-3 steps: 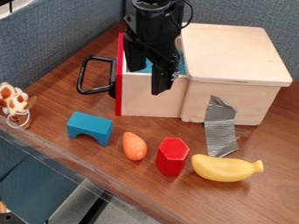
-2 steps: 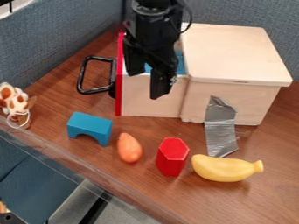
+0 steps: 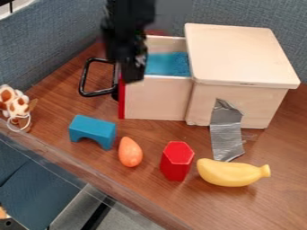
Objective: Close the drawer
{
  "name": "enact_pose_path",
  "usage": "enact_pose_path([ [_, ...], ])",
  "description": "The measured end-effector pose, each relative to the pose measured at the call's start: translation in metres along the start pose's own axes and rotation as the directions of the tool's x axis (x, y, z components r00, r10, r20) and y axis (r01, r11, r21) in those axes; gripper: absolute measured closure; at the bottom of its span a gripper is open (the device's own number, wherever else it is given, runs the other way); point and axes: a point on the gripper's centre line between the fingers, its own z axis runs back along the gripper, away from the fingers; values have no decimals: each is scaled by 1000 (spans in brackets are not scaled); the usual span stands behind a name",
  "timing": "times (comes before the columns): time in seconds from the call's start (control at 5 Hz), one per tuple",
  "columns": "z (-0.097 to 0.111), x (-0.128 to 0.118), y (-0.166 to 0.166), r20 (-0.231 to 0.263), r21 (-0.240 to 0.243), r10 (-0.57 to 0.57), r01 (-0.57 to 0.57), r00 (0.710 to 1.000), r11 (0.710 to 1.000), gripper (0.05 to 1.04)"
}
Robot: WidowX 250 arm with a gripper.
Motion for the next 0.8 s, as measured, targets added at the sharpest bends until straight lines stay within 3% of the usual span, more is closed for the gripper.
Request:
enact_pose_path([
  [0.4,15,-54,42,-89,51,-59,64,994,997,84],
  [0.6,1,-77,61,-166,50,-90,99,982,994,84],
  [0.8,-21,-89,69,-194,86,-168,187,966,979,83],
])
